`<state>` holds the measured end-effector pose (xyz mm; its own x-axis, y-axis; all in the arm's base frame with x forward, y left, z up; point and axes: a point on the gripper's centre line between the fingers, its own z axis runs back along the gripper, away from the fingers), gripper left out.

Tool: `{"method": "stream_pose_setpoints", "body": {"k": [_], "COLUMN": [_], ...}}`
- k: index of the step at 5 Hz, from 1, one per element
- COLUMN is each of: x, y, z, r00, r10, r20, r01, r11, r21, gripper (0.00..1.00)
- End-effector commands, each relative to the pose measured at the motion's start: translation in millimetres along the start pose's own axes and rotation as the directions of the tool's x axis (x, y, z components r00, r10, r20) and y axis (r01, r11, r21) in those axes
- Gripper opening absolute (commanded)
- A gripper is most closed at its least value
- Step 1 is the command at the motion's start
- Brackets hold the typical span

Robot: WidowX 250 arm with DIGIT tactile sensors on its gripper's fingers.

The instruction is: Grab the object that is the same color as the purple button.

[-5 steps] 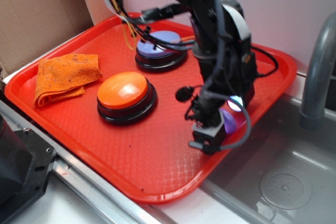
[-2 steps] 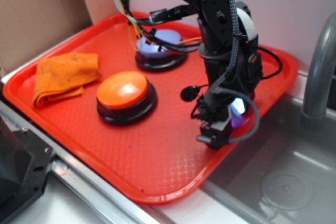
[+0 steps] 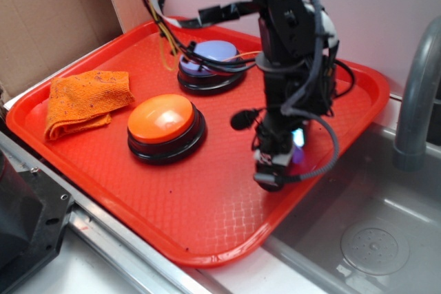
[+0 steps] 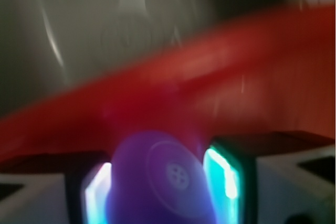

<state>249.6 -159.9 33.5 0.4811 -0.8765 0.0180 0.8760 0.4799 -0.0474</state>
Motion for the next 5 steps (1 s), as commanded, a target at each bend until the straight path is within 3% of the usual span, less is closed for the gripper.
{"method": "stream_pose_setpoints", "body": {"k": [1,2,3,4,5], "x": [-36,-73,-101,-119,-126], "y": [11,15,17,18,17], "z": [77,106,124,131,133], "r00": [0.882,0.741,0.552,0.444,0.38], "r10": [0.47,0.672,0.831,0.887,0.912], "r20": [-0.041,0.022,0.067,0.124,0.151], "r01": [-0.469,-0.672,-0.834,-0.895,-0.923], "r11": [0.883,0.74,0.551,0.447,0.384], "r21": [0.032,0.033,0.027,0.003,0.008], "gripper": [0.0,0.0,0.0,0.0,0.0]}}
